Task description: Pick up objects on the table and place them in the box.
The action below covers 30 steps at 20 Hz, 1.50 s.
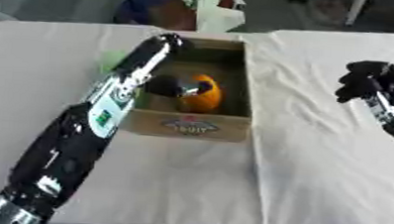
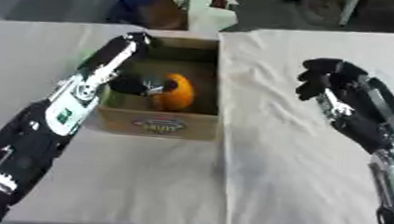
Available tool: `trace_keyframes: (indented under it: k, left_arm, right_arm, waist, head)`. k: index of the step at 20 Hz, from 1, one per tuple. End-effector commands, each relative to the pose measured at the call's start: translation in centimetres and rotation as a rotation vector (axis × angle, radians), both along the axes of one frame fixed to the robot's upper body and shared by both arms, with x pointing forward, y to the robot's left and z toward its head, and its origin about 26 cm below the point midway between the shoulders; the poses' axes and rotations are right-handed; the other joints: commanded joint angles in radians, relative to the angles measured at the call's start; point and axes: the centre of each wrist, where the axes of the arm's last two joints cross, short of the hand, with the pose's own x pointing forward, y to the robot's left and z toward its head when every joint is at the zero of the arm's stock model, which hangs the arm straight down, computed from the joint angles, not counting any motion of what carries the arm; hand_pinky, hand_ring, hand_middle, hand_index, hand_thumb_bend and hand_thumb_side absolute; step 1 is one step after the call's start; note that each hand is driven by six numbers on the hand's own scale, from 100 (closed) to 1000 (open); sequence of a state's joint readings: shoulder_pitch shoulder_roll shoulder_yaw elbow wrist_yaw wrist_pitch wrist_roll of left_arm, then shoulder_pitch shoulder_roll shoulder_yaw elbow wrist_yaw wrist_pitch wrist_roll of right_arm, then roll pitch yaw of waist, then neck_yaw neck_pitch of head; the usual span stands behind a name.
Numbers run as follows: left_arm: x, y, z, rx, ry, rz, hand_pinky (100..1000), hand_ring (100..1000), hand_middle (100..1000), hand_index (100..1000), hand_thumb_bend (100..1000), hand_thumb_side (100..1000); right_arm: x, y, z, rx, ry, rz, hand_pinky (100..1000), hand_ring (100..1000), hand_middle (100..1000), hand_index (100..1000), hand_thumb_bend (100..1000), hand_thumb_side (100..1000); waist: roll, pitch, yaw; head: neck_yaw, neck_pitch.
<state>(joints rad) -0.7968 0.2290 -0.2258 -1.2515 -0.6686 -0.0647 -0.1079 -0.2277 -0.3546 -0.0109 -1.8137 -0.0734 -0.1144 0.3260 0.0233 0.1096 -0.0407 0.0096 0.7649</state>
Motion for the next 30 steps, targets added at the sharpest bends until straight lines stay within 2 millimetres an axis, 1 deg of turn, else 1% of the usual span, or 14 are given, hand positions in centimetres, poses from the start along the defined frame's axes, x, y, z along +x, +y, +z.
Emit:
trace_keyframes:
  k: [1,2,4,5,6,7,11,12,16,19,23,25,26,30]
  left_arm:
    - [-0.9,2.6,4.3,-0.025,-0.087,0.049,674,690,707,834,644,636]
    - [-1.0,3.5,4.9,-0.017,-0.093,0.076,673,689,706,832,635,631]
    - [-1.1,5.2,5.5,0.015,-0.089,0.138,679,690,706,833,610,615]
    - [-1.0,6.1,5.5,0.042,-0.082,0.169,687,695,708,835,582,603]
    - [-0.8,6.9,5.5,0.072,-0.074,0.198,688,695,709,835,578,600]
    - [-0.7,7.7,5.4,0.101,-0.062,0.228,693,697,710,834,547,577]
    - [0.3,10.9,4.4,0.214,0.0,0.339,711,708,718,833,470,502]
    - [0.6,11.5,4.1,0.24,0.017,0.358,713,709,718,833,465,497]
    - [1.5,13.1,2.3,0.32,0.085,0.395,723,714,721,832,436,459]
    - [2.2,13.5,0.7,0.352,0.138,0.417,721,711,720,831,420,437]
    - [2.9,13.0,-1.5,0.353,0.192,0.42,715,711,719,834,427,434]
    - [3.1,12.9,-2.0,0.35,0.202,0.419,715,711,719,834,427,434]
    - [3.2,12.7,-2.3,0.346,0.206,0.417,700,701,711,832,452,436]
    - [3.6,11.0,-4.2,0.303,0.212,0.424,702,702,712,831,451,433]
  right_arm:
    - [0.0,-0.5,0.7,-0.011,-0.021,-0.008,594,611,623,786,100,514]
    - [0.0,-0.5,0.7,-0.012,-0.021,-0.008,594,611,623,786,100,514]
    - [-0.1,-0.5,0.6,-0.013,-0.019,-0.009,594,611,623,786,100,515]
    - [-0.1,-0.5,0.6,-0.014,-0.018,-0.01,594,611,623,786,100,515]
    - [-0.1,-0.6,0.6,-0.015,-0.017,-0.011,594,611,623,786,100,515]
    - [-0.1,-0.6,0.6,-0.016,-0.017,-0.013,594,611,623,786,100,515]
    - [-0.1,-0.7,0.6,-0.018,-0.017,-0.018,594,611,623,786,100,515]
    - [-0.1,-0.7,0.6,-0.018,-0.018,-0.018,594,611,623,786,100,515]
    - [-0.1,-0.7,0.6,-0.017,-0.017,-0.017,594,611,623,786,100,516]
    - [-0.1,-0.6,0.5,-0.017,-0.015,-0.013,594,611,623,786,100,517]
    - [-0.1,-0.5,0.5,-0.016,-0.015,-0.009,594,611,623,786,100,518]
    - [-0.1,-0.5,0.5,-0.015,-0.015,-0.008,594,611,623,786,100,518]
    - [-0.1,-0.5,0.5,-0.015,-0.014,-0.008,594,611,623,786,100,520]
    - [-0.1,-0.4,0.4,-0.016,-0.012,-0.003,594,611,623,786,100,521]
  waist:
    - [0.0,-0.018,0.005]
    - [0.0,-0.019,0.006]
    - [0.002,-0.02,0.009]
    - [0.002,-0.02,0.01]
    - [0.002,-0.02,0.01]
    - [0.003,-0.02,0.01]
    - [0.004,-0.02,0.012]
    - [0.004,-0.02,0.012]
    - [0.004,-0.019,0.011]
    - [0.003,-0.019,0.01]
    - [0.001,-0.017,0.006]
    - [0.001,-0.017,0.006]
    - [0.001,-0.017,0.005]
    - [0.002,-0.014,-0.007]
  head:
    - [-0.008,0.005]
    - [-0.01,0.004]
    - [-0.013,0.004]
    - [-0.015,0.004]
    - [-0.016,0.004]
    - [-0.017,0.004]
    - [-0.021,0.004]
    - [-0.022,0.004]
    - [-0.023,0.004]
    - [-0.022,0.004]
    - [-0.02,0.005]
    - [-0.02,0.005]
    - [-0.019,0.005]
    - [-0.017,0.005]
